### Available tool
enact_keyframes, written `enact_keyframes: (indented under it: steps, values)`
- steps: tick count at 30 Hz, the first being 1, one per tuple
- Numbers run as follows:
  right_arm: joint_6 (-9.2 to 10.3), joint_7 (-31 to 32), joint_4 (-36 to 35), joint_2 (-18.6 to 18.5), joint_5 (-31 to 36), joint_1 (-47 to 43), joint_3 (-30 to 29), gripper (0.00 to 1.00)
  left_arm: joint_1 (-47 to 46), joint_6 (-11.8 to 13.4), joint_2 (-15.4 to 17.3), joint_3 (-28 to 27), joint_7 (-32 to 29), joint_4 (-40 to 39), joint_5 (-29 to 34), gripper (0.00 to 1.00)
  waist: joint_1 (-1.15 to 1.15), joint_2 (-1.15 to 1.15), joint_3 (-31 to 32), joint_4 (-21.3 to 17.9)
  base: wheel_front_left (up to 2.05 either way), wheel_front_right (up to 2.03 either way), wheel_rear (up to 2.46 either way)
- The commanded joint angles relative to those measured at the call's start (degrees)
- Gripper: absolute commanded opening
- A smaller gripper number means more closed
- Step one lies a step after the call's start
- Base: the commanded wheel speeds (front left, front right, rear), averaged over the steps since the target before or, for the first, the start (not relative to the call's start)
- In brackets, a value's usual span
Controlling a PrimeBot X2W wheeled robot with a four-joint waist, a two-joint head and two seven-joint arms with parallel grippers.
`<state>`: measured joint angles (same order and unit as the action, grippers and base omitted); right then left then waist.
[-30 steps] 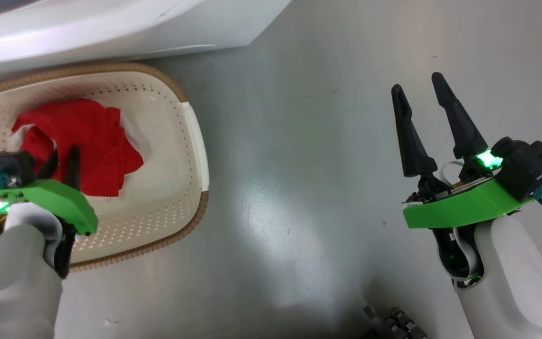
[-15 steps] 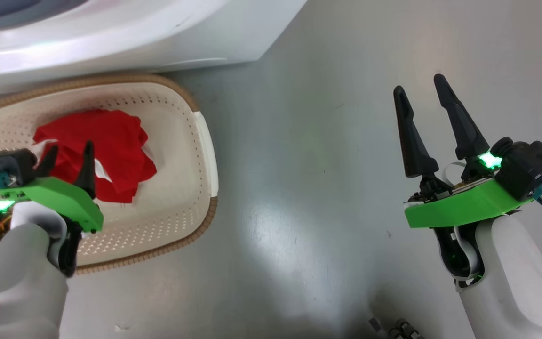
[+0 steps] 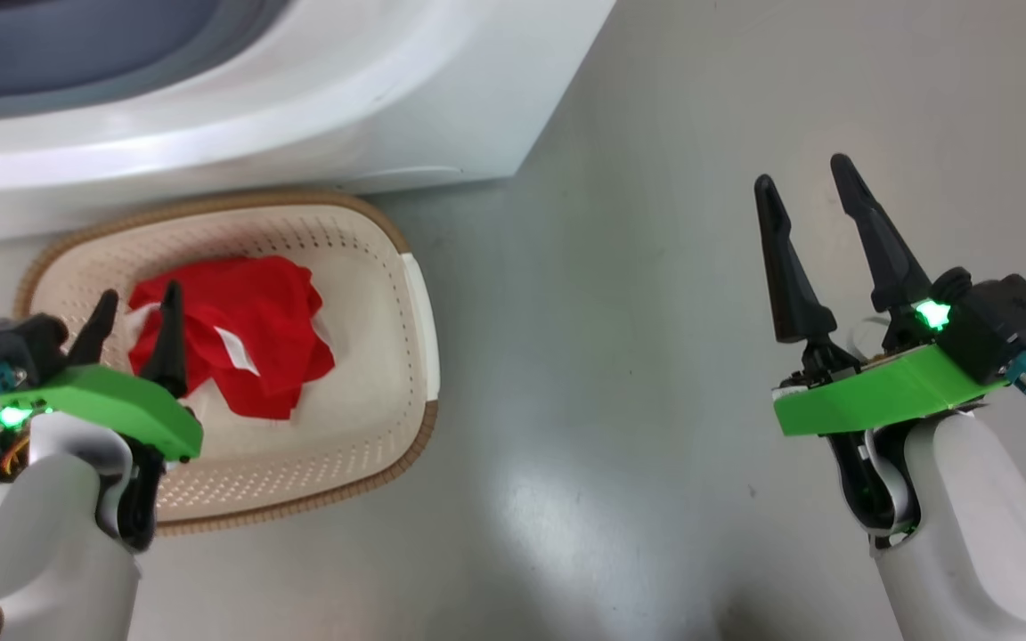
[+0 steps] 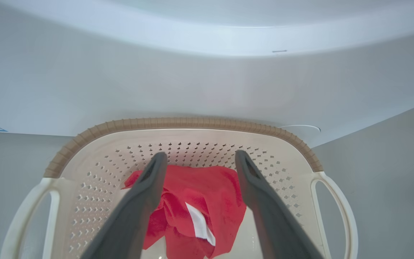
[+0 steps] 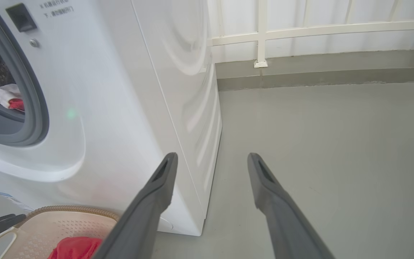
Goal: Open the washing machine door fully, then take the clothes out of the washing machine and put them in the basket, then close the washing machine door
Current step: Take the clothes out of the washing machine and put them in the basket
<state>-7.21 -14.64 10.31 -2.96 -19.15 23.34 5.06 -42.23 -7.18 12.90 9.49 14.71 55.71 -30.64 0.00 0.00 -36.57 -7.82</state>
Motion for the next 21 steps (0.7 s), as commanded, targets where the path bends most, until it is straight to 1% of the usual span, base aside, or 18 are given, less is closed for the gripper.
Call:
enact_keyframes:
  steps: [1,8,9,21]
  values:
    - [-0.28,-0.4,-0.9,0.1,0.8,-2.5,0.9,1.0,2.9,-0.3,1.7,-2.6,0.3,-2.2,1.3,1.0,0.0,0.0,2.9,1.0,0.0,0.0,0.0]
    - [-0.28,-0.4,0.4,0.1,1.3,-4.8,0.6,1.0,8.8,-0.3,0.1,-8.1,0.3,-9.4,5.2,1.0,0.0,0.0,8.7,1.8,0.0,0.0,0.0]
    - [-0.28,-0.4,0.4,0.1,1.3,-4.8,0.6,1.0,8.8,-0.3,0.1,-8.1,0.3,-9.4,5.2,1.0,0.0,0.0,8.7,1.8,0.0,0.0,0.0]
    - [-0.28,-0.4,2.0,0.1,2.5,-9.7,0.4,1.0,19.5,-0.3,-2.4,-13.3,0.3,-24.1,11.6,1.0,0.0,0.0,18.7,2.0,0.0,0.0,0.0]
